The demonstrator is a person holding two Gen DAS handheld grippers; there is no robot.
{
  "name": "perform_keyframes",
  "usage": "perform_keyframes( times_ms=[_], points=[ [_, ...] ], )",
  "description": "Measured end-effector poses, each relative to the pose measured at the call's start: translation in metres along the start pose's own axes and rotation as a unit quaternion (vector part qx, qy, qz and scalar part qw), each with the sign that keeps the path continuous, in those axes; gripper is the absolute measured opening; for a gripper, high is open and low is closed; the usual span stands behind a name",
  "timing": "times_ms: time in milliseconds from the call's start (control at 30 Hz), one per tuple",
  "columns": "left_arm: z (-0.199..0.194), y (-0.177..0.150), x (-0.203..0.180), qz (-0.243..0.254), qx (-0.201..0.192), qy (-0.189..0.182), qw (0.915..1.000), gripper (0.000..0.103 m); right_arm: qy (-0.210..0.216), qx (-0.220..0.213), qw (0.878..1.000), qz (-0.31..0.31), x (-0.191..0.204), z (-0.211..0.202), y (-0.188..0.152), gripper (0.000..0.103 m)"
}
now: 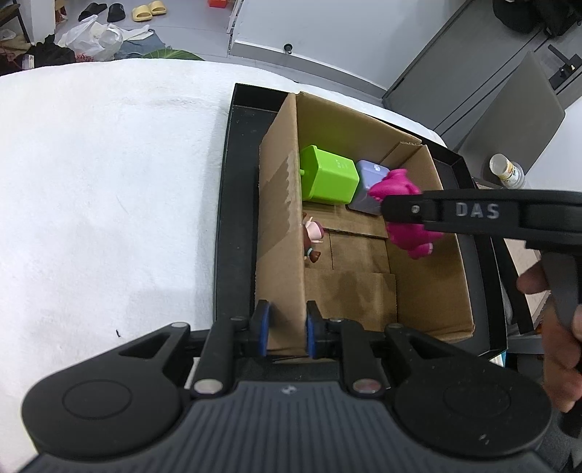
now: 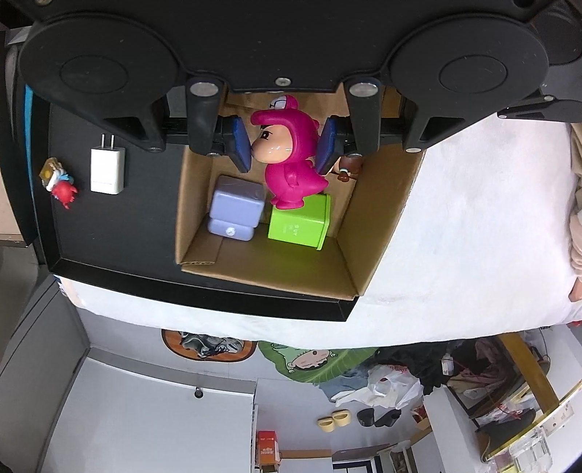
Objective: Organize rigid objects
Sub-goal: 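Lower the pink dinosaur into the box beside the doll and open the right gripper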
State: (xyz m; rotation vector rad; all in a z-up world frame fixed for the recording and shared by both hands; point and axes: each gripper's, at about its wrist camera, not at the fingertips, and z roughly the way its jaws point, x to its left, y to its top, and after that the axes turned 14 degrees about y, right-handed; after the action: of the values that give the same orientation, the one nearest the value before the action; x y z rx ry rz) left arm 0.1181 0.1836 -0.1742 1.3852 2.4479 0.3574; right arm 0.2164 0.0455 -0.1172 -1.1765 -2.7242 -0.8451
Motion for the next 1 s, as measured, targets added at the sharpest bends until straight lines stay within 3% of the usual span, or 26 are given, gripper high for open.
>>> perform_keyframes(
  times_ms=[1000],
  points=[
    [0.0, 0.003, -0.003, 0.001, 0.005, 0.005, 1.0, 0.019, -0.002, 0.028, 0.999, 0.022, -0.006, 0.042, -0.013, 0.04]
  ],
)
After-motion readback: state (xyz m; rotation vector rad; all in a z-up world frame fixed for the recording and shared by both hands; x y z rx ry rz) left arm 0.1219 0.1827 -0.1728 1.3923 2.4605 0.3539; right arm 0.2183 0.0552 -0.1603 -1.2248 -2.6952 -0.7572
